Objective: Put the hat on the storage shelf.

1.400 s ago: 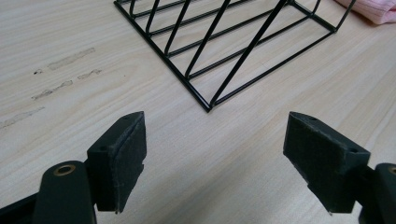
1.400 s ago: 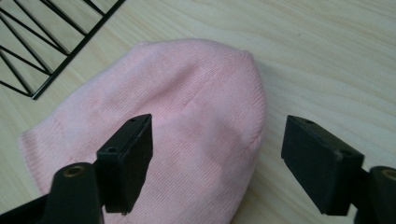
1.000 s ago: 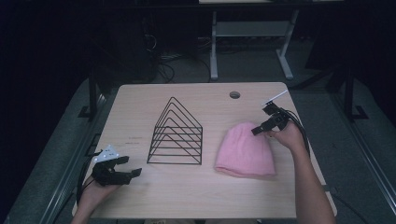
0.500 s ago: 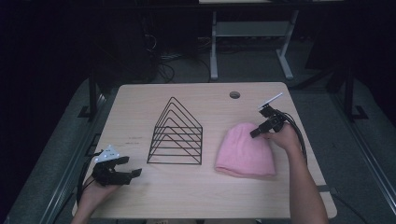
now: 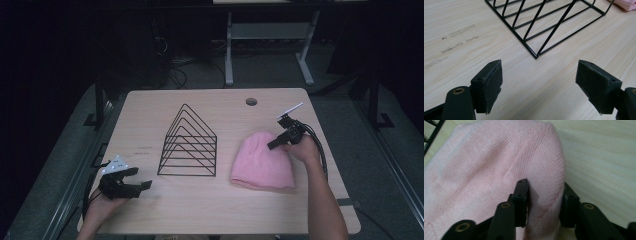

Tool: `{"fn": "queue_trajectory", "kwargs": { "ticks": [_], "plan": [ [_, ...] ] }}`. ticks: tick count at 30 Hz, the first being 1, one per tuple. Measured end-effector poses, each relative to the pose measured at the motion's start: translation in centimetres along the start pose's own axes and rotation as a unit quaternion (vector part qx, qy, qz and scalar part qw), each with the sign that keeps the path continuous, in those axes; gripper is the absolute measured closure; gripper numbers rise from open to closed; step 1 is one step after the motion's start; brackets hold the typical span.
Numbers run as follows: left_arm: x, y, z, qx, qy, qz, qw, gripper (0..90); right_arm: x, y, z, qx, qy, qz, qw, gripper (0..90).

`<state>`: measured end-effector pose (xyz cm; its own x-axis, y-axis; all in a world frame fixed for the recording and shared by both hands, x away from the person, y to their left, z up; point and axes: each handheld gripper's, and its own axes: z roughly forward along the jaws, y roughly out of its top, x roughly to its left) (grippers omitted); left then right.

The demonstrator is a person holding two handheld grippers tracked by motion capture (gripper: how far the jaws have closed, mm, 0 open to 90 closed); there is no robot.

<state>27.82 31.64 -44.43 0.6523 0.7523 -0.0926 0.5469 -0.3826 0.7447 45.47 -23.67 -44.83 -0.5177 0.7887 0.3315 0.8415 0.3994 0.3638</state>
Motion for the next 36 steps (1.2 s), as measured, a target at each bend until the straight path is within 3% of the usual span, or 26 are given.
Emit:
{"fn": "queue_trajectory", "kwargs": {
  "ticks": [10, 19, 27, 31, 36],
  "plan": [
    [-0.1, 0.0, 0.2, 0.0, -0.002, -0.006, 1.0, 21.7, -0.6, -0.6, -0.7, -0.015, 0.035, 0.013, 0.9992, 76.2],
    [-0.1, 0.0, 0.2, 0.005, -0.002, -0.001, 1.0, 21.7, -1.0, -1.5, -1.5, -0.035, 0.052, 0.016, 0.9979, 78.0],
    [-0.2, -0.1, 0.3, 0.004, -0.014, -0.007, 0.9999, 21.8, -0.7, -2.4, -4.2, -0.078, 0.073, 0.008, 0.9943, 78.5],
    [-0.2, 0.0, 0.2, 0.006, -0.014, -0.004, 0.9999, 22.1, -0.5, -2.7, -5.1, -0.087, 0.074, 0.002, 0.9935, 78.5],
    [0.2, 0.2, -0.4, 0.001, -0.021, -0.012, 0.9997, 22.1, -0.1, -3.3, -7.7, -0.109, 0.067, -0.015, 0.9916, 78.5]
  ]
}}
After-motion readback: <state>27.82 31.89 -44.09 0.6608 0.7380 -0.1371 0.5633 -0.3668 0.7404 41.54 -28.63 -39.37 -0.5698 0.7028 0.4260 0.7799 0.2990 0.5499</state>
